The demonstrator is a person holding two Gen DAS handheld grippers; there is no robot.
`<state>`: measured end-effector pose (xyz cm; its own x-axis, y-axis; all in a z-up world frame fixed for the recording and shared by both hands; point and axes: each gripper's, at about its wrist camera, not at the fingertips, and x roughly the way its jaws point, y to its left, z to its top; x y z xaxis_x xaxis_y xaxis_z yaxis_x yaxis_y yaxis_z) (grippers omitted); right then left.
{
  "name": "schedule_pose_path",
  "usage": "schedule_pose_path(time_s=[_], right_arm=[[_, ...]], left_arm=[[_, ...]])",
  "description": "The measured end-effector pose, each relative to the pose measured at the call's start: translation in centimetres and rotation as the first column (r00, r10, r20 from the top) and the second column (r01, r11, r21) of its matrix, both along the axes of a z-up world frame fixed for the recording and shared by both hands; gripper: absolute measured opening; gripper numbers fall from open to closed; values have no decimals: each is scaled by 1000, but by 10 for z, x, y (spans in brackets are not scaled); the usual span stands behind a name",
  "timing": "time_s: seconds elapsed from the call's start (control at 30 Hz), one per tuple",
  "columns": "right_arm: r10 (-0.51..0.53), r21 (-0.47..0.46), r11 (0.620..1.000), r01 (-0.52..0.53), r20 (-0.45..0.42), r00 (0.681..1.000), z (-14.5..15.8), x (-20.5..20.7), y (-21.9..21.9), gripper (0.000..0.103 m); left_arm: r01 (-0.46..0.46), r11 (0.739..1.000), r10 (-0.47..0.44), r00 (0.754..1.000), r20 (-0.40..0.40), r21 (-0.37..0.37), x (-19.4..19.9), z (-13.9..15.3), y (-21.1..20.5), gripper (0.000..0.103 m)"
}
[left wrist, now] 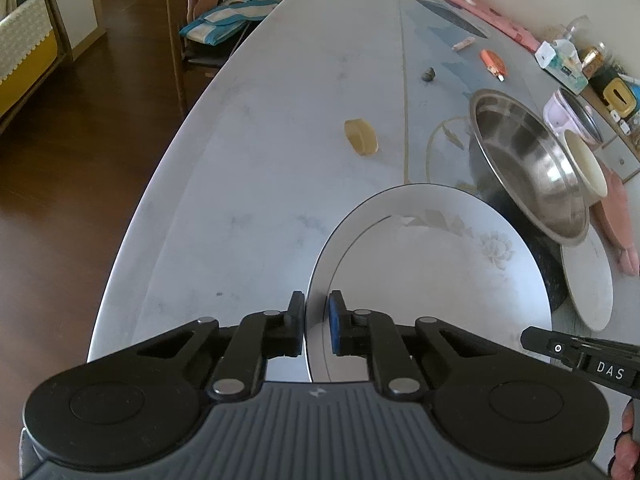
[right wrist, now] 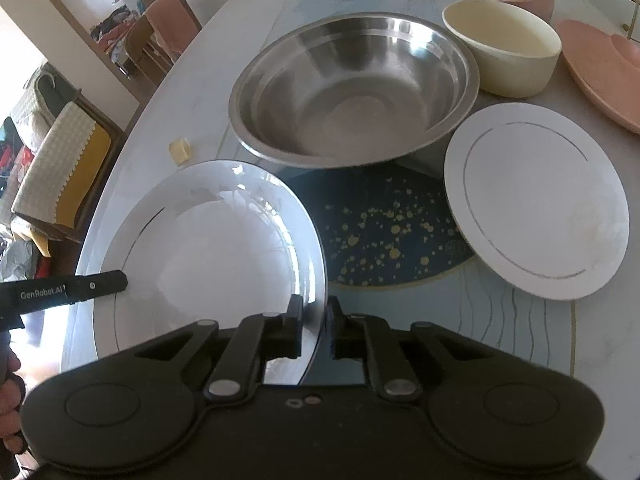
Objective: Organize plates and bowls
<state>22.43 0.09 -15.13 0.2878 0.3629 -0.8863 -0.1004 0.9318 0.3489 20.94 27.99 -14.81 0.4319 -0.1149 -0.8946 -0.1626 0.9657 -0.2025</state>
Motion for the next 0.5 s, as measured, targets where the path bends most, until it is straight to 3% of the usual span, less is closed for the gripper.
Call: schedule_pose_path(time_s=[0.5], right_arm=[[79,31,997,-77,-69,994,14,-68,-14,12]], left_arm=[[-27,999,27,1000,4,23,-88,17,-15,11]])
